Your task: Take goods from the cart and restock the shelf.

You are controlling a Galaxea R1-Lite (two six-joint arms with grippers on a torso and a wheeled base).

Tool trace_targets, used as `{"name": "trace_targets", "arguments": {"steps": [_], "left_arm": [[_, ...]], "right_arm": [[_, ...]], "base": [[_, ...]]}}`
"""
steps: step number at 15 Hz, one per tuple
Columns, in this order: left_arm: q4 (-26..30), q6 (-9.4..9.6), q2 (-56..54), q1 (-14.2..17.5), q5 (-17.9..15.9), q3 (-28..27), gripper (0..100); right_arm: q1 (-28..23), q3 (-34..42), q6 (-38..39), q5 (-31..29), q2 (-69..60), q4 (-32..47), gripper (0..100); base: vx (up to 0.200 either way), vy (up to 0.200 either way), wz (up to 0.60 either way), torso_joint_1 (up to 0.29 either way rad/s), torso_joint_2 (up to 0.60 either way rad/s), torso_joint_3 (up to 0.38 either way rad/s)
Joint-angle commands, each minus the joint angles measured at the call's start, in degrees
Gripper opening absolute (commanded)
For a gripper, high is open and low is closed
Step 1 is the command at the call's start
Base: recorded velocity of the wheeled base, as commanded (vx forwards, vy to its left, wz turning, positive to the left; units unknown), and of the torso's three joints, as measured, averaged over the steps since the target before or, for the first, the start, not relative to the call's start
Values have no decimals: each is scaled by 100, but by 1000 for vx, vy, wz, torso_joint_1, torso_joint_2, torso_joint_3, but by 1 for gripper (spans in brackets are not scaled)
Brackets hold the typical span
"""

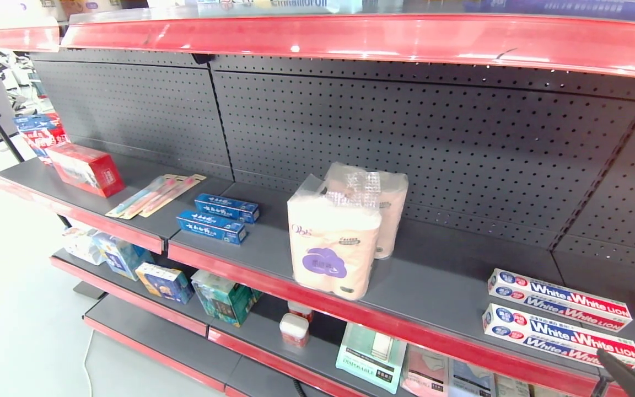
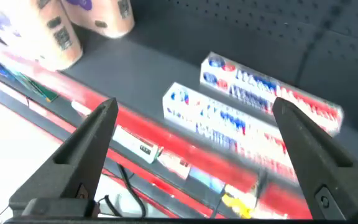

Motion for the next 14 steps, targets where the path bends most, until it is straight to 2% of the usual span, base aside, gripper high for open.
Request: {"name": "trace_targets", "arguments": {"steps": [1, 2, 6, 8, 9, 10, 12, 13, 14], "left_arm": [[2, 0, 9, 1, -2, 0, 100], [-7, 0, 9, 1, -2, 0, 100], [-7, 0, 9, 1, 7, 0, 100], [2, 0, 9, 1, -2, 0, 100], [-7, 0, 9, 1, -2, 0, 100], [-7, 0, 9, 1, -2, 0, 100], [-7, 0, 9, 1, -2, 0, 100], [2, 0, 9, 1, -2, 0, 100], [2, 0, 9, 1, -2, 0, 100]], "right_arm": [[-235, 158, -3, 37, -2798, 1548, 100], [-244, 202, -30, 2, -3106, 1777, 100], [-244, 193, -47, -209, -3053, 1803, 100], [-244, 202, 93, -666, -3053, 1812, 100], [-244, 185, 304, -1290, -3053, 1803, 100], [-244, 202, 243, -1334, -3053, 1812, 100], [2, 202, 199, -622, -3088, 1751, 100], [160, 193, 199, -447, -3387, 1821, 100], [274, 211, 164, -578, -3624, 2102, 100]], "base": [[0, 0, 0, 0, 0, 0], [0, 0, 0, 0, 0, 0], [0, 0, 0, 0, 0, 0], [0, 0, 0, 0, 0, 0], [0, 0, 0, 0, 0, 0], [0, 0, 0, 0, 0, 0], [0, 0, 0, 0, 0, 0], [0, 0, 0, 0, 0, 0], [0, 0, 0, 0, 0, 0]]}}
